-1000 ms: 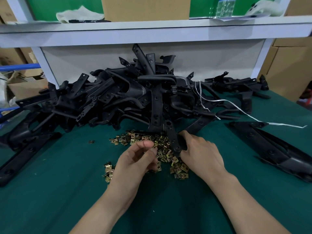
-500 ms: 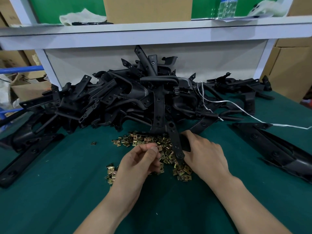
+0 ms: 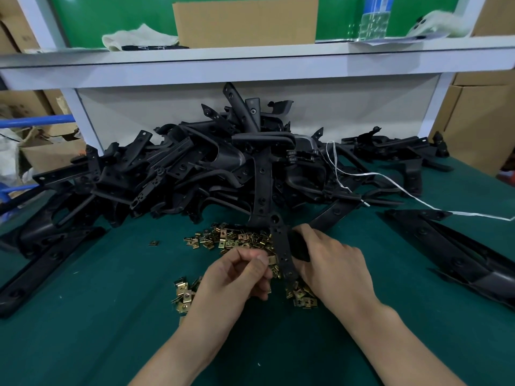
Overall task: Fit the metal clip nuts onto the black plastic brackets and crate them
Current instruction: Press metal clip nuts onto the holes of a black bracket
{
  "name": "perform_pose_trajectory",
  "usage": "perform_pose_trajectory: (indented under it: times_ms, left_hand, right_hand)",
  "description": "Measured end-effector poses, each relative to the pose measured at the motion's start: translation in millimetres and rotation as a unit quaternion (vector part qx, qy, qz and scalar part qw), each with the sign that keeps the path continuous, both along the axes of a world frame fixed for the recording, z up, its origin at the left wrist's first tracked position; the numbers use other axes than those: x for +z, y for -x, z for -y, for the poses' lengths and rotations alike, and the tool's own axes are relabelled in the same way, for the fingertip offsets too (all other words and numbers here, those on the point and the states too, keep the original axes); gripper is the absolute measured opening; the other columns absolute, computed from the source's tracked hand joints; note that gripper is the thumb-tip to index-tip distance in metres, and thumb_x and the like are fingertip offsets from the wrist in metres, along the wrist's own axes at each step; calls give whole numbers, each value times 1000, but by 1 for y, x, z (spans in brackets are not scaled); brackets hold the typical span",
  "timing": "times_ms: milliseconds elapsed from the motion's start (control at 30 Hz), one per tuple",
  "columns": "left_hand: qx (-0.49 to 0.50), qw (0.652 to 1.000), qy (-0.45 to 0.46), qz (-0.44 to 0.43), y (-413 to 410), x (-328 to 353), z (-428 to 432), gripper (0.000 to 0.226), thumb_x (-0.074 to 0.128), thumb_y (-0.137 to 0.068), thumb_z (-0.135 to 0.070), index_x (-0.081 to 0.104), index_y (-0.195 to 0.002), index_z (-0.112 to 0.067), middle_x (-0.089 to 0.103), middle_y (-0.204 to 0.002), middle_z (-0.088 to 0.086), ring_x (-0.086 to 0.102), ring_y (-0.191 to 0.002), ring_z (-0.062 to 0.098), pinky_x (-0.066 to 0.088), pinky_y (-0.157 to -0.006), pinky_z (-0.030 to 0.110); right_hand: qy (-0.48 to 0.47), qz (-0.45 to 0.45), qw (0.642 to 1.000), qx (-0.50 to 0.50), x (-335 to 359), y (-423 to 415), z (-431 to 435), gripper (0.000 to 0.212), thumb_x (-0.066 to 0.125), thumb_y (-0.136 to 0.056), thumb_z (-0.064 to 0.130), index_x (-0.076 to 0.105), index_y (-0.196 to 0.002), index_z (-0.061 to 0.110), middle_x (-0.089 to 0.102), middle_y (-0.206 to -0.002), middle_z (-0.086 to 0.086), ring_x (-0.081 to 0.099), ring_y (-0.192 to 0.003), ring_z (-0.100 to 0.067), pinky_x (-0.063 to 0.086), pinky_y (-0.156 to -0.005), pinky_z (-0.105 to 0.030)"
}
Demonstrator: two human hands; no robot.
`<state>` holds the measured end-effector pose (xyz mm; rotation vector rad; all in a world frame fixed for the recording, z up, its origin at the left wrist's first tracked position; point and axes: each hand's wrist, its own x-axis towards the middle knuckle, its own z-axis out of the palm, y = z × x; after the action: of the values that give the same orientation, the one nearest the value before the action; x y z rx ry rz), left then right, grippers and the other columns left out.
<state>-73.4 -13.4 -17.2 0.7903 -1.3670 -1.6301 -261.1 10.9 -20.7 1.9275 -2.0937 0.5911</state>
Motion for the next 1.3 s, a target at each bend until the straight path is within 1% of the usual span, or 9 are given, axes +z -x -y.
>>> perform_pose_trajectory:
  times_ms: [167, 367, 467, 667, 800, 933, 1133, 1200, 1300]
  left_hand:
    - [-1, 1000, -2, -1, 0, 0, 1, 19, 72, -79, -40, 75, -84, -22, 68, -80, 4, 63, -71, 16, 53, -66, 24]
    - [0, 1000, -4, -11, 1, 1, 1, 20, 74, -74, -41, 75, -82, -22, 68, -78, 5, 63, -69, 16, 53, -64, 24]
    - [-2, 1000, -8, -18, 1, 1, 1, 22, 75, -72, -41, 75, -82, -21, 68, -78, 6, 63, -68, 16, 53, -64, 24]
    - [-6, 1000, 9, -1, 3, 1, 0, 20, 73, -74, -42, 75, -81, -24, 70, -79, 5, 64, -69, 16, 53, -65, 23]
    - [10, 1000, 1, -10, 3, 0, 1, 12, 70, -77, -35, 74, -76, -25, 68, -76, 5, 62, -66, 16, 52, -62, 23]
    - [7, 1000, 2, -5, 3, 1, 1, 11, 69, -78, -34, 75, -77, -25, 68, -75, 5, 63, -66, 15, 53, -63, 24]
    - [2, 1000, 9, 6, 2, 0, 0, 17, 72, -76, -40, 75, -80, -24, 69, -77, 4, 64, -69, 15, 53, -65, 23]
    - [0, 1000, 11, 9, 2, 0, 0, 17, 72, -75, -41, 75, -80, -24, 70, -78, 4, 64, -69, 15, 53, -66, 23]
    - [11, 1000, 14, 14, 2, -1, 0, 17, 72, -76, -41, 76, -80, -25, 70, -78, 3, 64, -69, 15, 53, -66, 24]
  right_hand:
    - [2, -5, 1000, -5, 1, -1, 0, 35, 61, -90, 48, 51, -119, 30, 68, -99, 10, 68, -81, -17, 31, -54, -30]
    - [-2, -10, 1000, -6, 0, -1, 0, 35, 59, -91, 50, 49, -120, 32, 67, -101, 11, 68, -82, -15, 33, -55, -28]
    - [1, -11, 1000, -6, 1, -1, 1, 34, 61, -90, 49, 51, -118, 32, 67, -98, 11, 68, -79, -16, 32, -54, -29]
    - [5, -25, 1000, -11, 0, -2, 0, 35, 64, -89, 50, 50, -116, 34, 67, -95, 11, 68, -76, -13, 32, -52, -28]
    - [13, -34, 999, -13, -1, -3, 1, 37, 64, -88, 51, 50, -118, 35, 67, -95, 11, 68, -76, -13, 33, -53, -27]
    - [22, -40, 999, -16, 0, -3, 0, 37, 68, -86, 50, 53, -116, 34, 68, -93, 12, 68, -73, -14, 31, -52, -27]
    - [39, -30, 999, 2, 0, -3, 0, 36, 62, -90, 49, 50, -121, 36, 67, -98, 12, 68, -80, -14, 33, -55, -28]
    - [47, -37, 998, 0, 0, -4, -1, 38, 66, -87, 49, 52, -121, 37, 67, -94, 11, 68, -77, -13, 33, -54, -27]
    - [64, -53, 996, -22, 1, -6, -1, 44, 81, -76, 46, 62, -114, 35, 66, -81, 12, 67, -66, -12, 29, -50, -24]
